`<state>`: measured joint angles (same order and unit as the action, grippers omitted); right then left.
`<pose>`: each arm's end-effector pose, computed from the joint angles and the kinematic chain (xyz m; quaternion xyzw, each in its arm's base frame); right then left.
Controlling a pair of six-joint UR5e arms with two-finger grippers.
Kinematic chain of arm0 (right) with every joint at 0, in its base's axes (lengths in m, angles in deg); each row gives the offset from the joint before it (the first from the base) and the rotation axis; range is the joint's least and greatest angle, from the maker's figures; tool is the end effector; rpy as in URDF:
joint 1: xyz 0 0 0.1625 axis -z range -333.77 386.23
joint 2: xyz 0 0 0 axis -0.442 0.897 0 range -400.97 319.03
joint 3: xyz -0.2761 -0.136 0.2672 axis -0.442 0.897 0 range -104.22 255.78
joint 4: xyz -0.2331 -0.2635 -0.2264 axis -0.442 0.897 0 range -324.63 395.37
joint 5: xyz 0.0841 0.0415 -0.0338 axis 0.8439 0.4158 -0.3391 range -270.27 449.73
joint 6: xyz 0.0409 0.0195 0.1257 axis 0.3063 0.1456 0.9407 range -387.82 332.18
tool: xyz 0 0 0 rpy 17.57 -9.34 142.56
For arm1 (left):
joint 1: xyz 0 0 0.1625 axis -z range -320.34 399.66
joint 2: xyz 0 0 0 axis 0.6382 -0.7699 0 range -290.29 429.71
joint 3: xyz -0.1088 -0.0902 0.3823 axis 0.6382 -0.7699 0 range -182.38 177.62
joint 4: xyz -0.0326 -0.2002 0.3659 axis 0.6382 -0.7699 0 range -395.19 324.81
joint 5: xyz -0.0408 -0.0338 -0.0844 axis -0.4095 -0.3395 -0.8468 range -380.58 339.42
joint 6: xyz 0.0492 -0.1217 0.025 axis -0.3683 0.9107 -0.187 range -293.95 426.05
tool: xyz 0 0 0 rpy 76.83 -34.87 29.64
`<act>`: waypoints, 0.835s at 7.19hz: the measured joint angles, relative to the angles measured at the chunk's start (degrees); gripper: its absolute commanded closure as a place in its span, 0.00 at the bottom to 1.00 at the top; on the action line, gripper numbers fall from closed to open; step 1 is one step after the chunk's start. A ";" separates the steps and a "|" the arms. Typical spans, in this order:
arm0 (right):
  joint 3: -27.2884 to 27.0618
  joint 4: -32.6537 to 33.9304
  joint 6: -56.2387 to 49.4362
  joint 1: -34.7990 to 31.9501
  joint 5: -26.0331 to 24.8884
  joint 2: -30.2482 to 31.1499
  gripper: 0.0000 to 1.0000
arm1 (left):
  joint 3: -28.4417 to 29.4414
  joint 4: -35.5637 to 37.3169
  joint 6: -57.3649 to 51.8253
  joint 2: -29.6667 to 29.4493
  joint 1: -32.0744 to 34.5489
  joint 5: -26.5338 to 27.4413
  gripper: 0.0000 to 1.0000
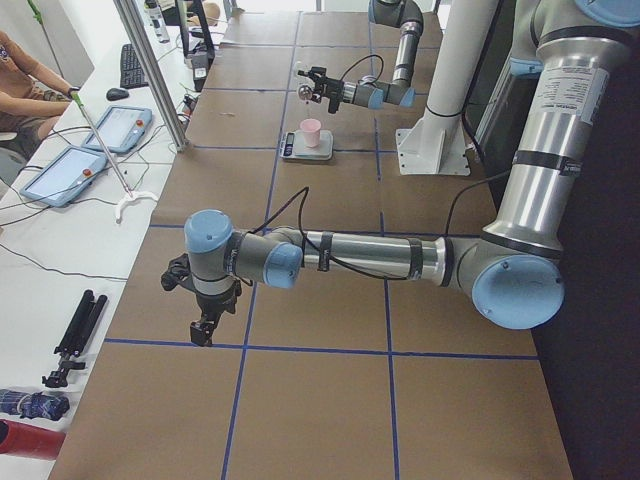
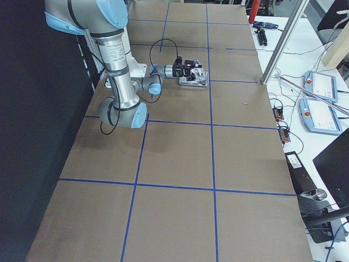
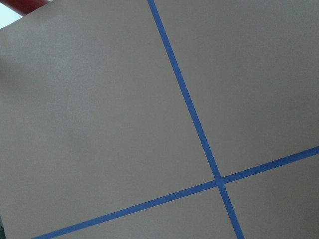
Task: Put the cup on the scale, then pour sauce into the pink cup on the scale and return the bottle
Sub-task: 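Hold the glass bottle tilted, spout over the pink cup, with the right gripper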
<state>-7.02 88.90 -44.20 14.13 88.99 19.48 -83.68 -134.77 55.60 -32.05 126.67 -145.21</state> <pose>-0.5482 -0.3905 0.2800 0.6135 0.3562 -0.2109 0.6724 -0.0260 -0.6025 0.6259 0.1241 0.2883 0.1435 0.9385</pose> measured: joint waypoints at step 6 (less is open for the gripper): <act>-0.63 -0.11 0.39 0.28 0.03 -0.53 1.00 | -0.06 -0.34 -0.01 0.07 0.08 0.00 0.00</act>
<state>-7.65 88.78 -43.81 14.41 89.02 18.95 -83.74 -135.12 55.60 -31.98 126.75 -145.21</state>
